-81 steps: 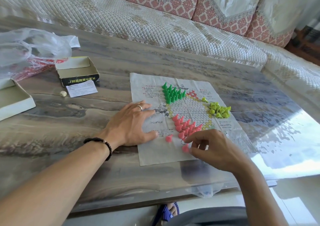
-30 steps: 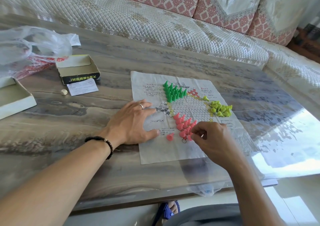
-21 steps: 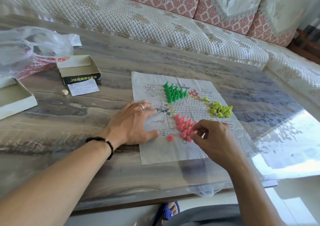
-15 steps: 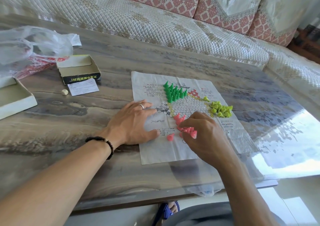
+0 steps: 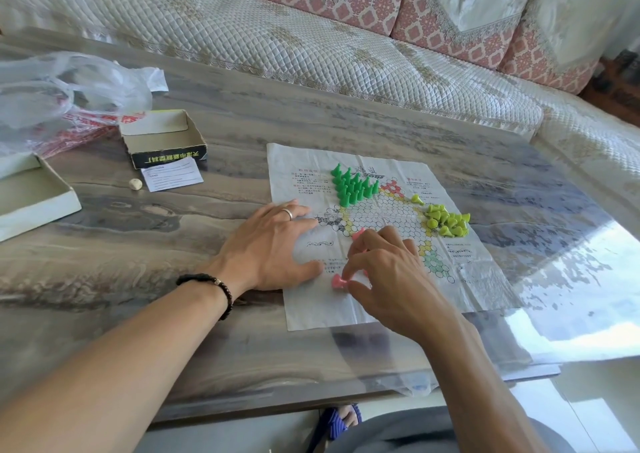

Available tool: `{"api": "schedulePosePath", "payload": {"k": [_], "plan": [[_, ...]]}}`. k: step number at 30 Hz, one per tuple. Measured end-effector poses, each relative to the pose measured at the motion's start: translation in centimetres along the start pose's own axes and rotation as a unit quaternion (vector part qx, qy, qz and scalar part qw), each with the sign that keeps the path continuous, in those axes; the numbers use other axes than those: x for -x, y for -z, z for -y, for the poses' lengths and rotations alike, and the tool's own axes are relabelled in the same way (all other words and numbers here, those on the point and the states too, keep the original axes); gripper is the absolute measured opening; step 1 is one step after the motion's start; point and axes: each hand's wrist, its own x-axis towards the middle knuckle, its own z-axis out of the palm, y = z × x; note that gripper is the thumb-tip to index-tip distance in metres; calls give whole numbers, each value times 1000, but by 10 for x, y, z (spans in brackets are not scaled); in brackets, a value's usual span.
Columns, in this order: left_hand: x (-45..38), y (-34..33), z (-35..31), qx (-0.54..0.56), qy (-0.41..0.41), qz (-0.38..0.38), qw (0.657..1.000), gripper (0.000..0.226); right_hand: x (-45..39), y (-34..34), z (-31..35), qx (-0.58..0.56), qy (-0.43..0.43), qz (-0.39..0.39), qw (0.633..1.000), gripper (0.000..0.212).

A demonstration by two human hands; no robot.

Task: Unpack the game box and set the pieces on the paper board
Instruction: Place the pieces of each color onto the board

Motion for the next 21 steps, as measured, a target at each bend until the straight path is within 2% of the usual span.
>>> {"api": "schedulePosePath", "payload": {"k": [6, 10, 15, 21], "plan": [[1, 1, -1, 3, 1, 3, 1000, 100, 6, -1, -2, 6, 2, -26, 1000, 31], [0, 1, -1, 3, -2, -2, 1000, 99, 5, -3, 4, 0, 18, -23, 1000, 34], [1, 0, -1, 0, -3, -6, 1000, 94, 3, -5, 9, -17, 30, -6, 999, 23], [2, 2, -2, 6, -3, -5, 1000, 97, 10, 0, -1, -116, 1, -40, 992, 12]]}}
